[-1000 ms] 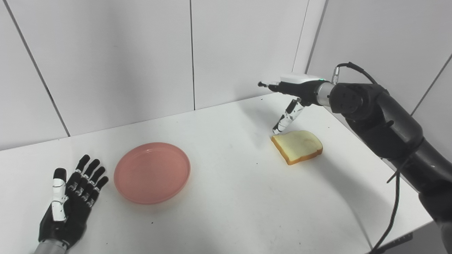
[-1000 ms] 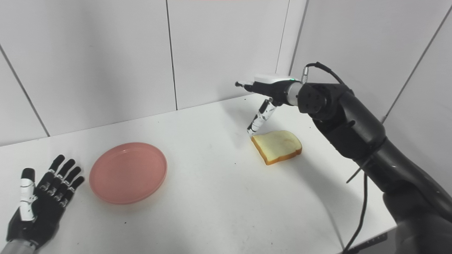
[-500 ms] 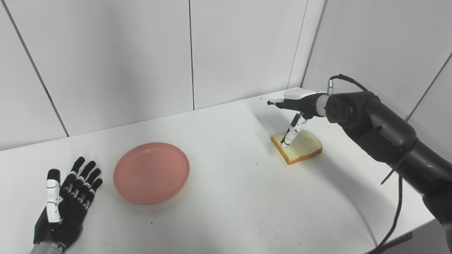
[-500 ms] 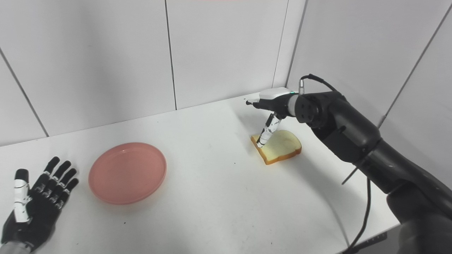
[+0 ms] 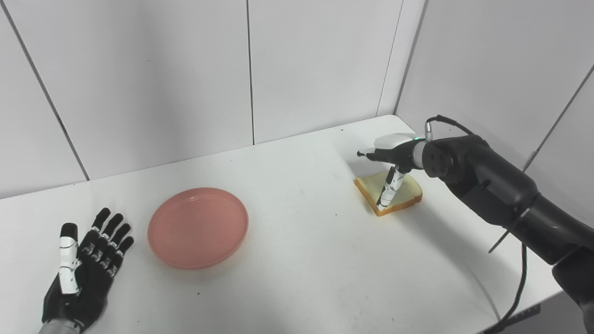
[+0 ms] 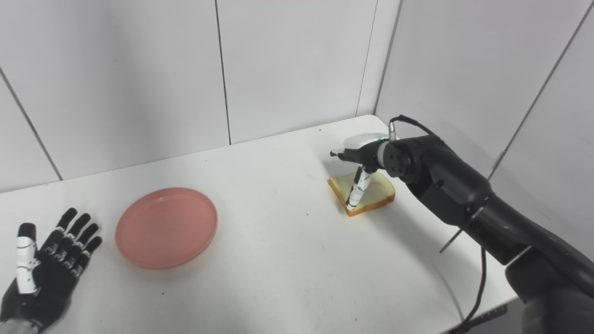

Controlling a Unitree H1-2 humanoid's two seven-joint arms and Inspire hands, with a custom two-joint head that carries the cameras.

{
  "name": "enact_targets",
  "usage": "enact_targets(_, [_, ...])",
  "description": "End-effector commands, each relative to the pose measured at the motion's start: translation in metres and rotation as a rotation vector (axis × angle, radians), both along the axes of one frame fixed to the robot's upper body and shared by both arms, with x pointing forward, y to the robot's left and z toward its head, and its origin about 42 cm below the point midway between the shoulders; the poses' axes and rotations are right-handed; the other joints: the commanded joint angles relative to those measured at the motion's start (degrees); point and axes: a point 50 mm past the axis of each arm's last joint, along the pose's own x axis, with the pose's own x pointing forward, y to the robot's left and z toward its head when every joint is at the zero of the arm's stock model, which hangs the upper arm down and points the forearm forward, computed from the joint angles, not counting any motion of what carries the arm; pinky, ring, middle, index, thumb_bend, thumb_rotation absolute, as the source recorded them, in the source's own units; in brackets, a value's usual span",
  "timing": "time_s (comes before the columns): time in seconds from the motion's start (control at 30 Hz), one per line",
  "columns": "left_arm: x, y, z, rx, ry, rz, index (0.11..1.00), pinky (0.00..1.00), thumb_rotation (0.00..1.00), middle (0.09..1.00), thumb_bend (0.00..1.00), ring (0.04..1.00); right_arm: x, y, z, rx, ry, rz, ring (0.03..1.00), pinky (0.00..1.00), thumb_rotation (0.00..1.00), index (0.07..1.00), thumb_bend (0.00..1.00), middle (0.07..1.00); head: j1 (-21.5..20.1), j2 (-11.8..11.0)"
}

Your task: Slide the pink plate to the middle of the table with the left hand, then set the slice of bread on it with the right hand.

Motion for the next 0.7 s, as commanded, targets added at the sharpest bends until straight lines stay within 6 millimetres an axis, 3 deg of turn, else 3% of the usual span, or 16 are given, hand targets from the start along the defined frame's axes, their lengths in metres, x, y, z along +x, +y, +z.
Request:
enact_targets(0.0, [-0.0033,0.0056,-0.0066,0.029,0.030,-0.003,0.999,1.00,0.98,0.995,0.78,0.997,0.0022,-0.0056,0.0264,-0.054,-0.074,0.019,1.000,0.88,0.32,1.000,1.00,1.000,0.0,0.1])
enact_targets(0.1, [-0.0024,0.0048,-0.0058,0.028,0.030,-0.002,0.997,1.00,0.98,0.992,0.79,0.993,0.0040,-0.0066,0.0251,-0.055,-0.079,0.022,0.992,0.85,0.32,1.000,1.00,1.000,0.2,0.0])
enact_targets(0.67, [-0.0032,-0.0008,-0.0005,0.025,0.021,-0.016,1.000,1.00,1.00,1.000,0.77,1.000,0.0095,-0.0073,0.0171,-0.120,-0.050,0.062,1.000,0.88,0.33,1.000,1.00,1.000,0.4,0.5])
